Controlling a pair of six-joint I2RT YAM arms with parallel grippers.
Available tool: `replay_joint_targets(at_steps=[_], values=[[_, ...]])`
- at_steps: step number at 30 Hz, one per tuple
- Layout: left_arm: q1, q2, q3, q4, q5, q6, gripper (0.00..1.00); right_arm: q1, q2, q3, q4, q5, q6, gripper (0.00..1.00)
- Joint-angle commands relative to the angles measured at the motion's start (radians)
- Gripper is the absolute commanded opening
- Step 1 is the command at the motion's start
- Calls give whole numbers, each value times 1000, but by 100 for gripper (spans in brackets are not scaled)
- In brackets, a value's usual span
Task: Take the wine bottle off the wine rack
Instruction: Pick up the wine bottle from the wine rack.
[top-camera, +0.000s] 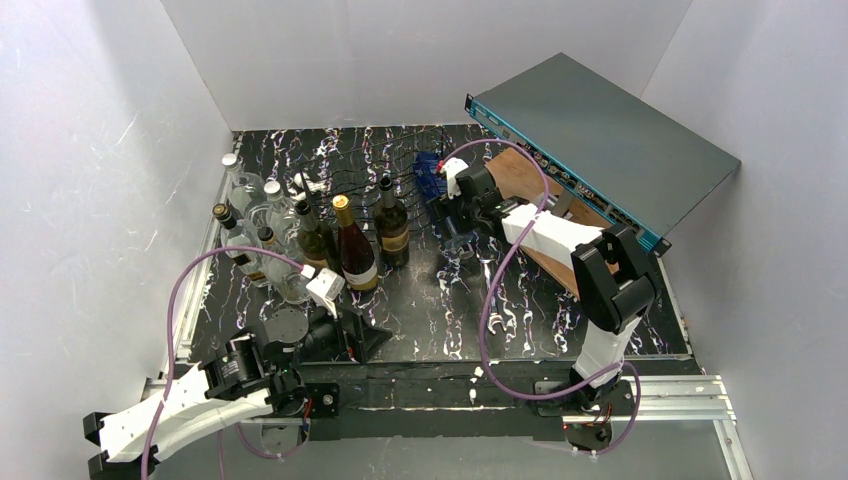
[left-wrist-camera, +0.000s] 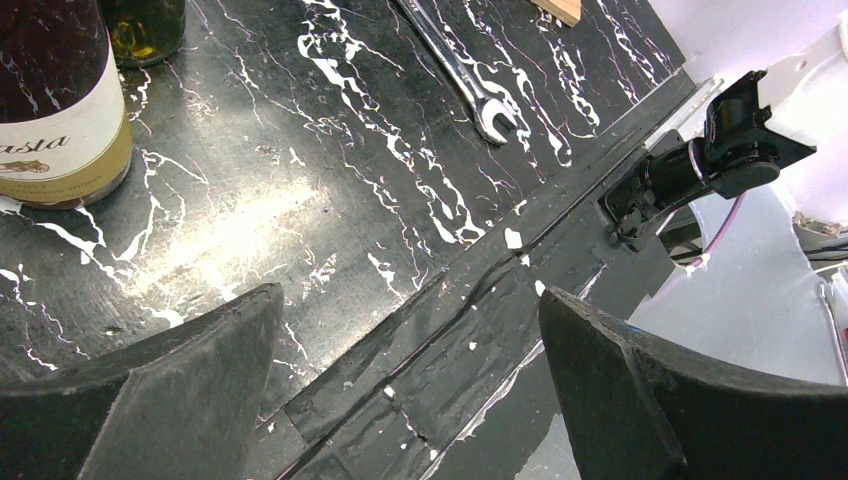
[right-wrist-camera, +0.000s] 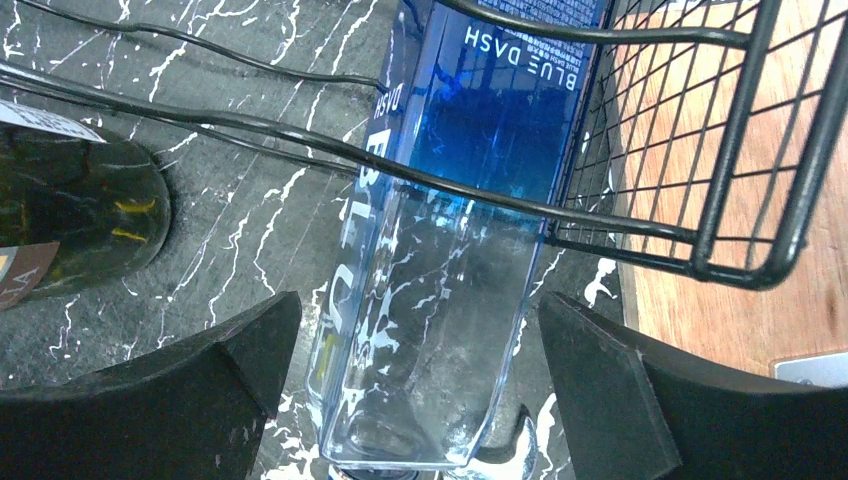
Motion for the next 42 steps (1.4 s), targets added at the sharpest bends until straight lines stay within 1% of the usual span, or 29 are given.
replay_joint_targets(at_steps=[1,17,22,32,37,42], values=[[-2,-4,-14,-9,-28,-5,98,-2,31,48,46,-8,33,98],[-2,2,-20,-2,-29,1,98,-2,102,67,64,-21,51,88],[-2,-4,-24,2,-32,4,98,-1,122,66,76,-15,50,83],[-2,28,-12,14,-27,7,98,-1,133,47,112,-15,47,84],[-2,27,-14,14,-24,5,98,-1,117,39,118,-25,38,66],[-2,9,-17,8,-26,0,98,-1,72,7,131,-39,34,51]])
